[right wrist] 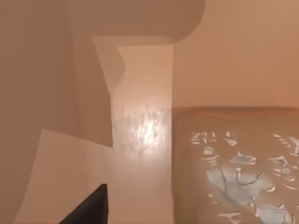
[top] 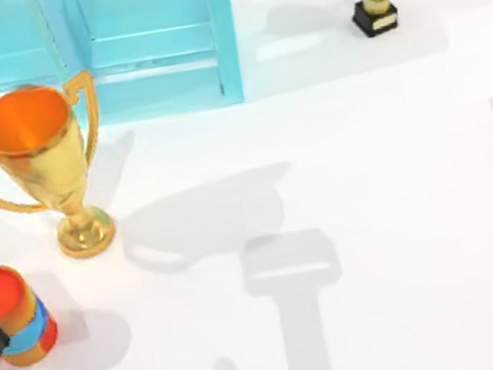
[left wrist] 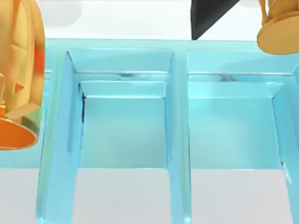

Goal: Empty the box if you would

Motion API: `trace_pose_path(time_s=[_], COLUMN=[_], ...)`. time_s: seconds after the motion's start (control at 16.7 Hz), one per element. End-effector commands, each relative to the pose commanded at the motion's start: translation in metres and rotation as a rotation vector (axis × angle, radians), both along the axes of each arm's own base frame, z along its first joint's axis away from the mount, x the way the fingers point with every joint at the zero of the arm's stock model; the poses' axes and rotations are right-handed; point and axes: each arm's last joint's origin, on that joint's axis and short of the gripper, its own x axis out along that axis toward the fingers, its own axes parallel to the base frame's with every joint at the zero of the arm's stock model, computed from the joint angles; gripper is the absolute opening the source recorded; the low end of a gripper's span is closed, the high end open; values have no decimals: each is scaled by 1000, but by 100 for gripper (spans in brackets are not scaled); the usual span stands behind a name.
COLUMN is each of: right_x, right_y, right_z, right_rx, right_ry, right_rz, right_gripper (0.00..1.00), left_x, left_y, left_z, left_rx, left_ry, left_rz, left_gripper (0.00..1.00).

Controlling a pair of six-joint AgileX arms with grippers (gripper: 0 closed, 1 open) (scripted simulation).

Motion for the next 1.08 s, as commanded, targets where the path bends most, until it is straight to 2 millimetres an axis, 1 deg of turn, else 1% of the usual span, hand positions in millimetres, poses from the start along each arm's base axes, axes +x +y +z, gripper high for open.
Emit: trace_pose_path(time_s=[0.78, 0.84, 1.08], right_x=[0, 0, 0], right_y=[0, 0, 0], right_z=[0, 0, 0], right_rx=[0, 0, 0], right_ry=[0, 0, 0], right_rz=[0, 0, 0], right_gripper=[2, 0, 0], left_x=[0, 0, 0], left_y=[0, 0, 0], left_z=[0, 0, 0], left_rx=[0, 0, 0], left_ry=[0, 0, 0], left_rz=[0, 0, 0], left_gripper=[100, 100, 100])
